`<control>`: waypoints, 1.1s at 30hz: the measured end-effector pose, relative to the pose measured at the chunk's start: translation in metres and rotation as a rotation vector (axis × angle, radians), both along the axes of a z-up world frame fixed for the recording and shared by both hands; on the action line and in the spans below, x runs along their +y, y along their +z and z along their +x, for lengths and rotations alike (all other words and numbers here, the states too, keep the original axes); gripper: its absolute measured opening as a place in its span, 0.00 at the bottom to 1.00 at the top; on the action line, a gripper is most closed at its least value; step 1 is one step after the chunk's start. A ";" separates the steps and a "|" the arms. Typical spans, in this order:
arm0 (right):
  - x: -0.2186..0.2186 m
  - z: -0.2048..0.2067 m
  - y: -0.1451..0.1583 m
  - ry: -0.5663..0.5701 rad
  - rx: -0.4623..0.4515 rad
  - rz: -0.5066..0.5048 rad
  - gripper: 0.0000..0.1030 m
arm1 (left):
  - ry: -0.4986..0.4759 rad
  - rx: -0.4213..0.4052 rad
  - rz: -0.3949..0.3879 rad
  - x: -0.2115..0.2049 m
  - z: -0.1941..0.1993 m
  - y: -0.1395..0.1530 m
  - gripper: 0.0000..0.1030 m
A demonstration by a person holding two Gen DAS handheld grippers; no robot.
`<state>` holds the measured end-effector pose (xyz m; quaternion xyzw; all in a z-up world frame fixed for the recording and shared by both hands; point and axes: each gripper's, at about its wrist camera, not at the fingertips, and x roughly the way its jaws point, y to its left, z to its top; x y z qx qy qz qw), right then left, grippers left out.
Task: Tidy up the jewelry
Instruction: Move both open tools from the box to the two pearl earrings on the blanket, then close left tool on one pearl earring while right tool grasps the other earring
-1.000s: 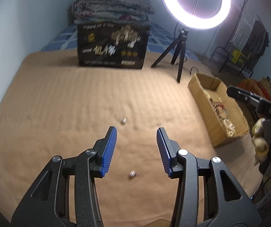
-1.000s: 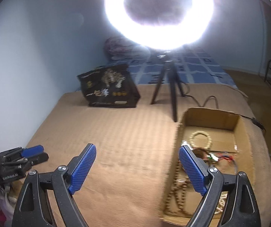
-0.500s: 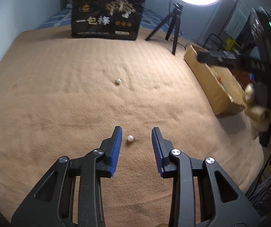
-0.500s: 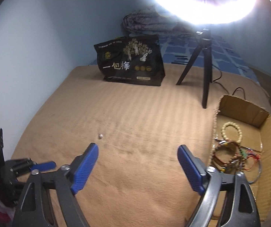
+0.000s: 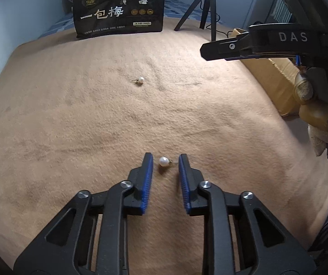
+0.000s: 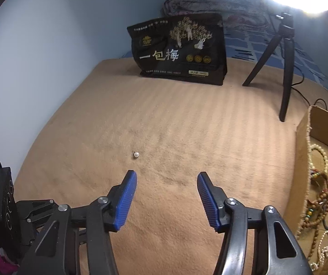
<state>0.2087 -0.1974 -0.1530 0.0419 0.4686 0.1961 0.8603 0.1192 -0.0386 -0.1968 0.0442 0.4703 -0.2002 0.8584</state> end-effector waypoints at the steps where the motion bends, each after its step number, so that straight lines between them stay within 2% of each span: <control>1: 0.002 0.001 -0.002 0.002 0.002 -0.001 0.52 | 0.002 -0.004 0.007 0.000 0.001 -0.002 0.14; 5: 0.010 0.007 -0.010 0.015 0.011 -0.007 0.49 | 0.007 -0.006 0.000 0.005 0.004 -0.004 0.09; 10: 0.026 0.015 -0.021 0.042 0.020 -0.020 0.44 | 0.015 -0.028 0.016 0.009 0.005 -0.002 0.09; 19: 0.060 0.030 -0.039 0.103 0.018 -0.053 0.39 | 0.048 -0.024 -0.016 0.025 0.010 0.000 0.09; 28: 0.086 0.043 -0.053 0.112 -0.004 -0.105 0.33 | 0.085 -0.017 -0.042 0.042 0.014 0.001 0.09; 31: 0.088 0.047 -0.056 0.100 -0.011 -0.114 0.27 | 0.098 -0.013 -0.055 0.048 0.015 0.000 0.09; 33: 0.089 0.048 -0.057 0.099 -0.019 -0.132 0.19 | 0.103 -0.013 -0.058 0.050 0.015 0.000 0.09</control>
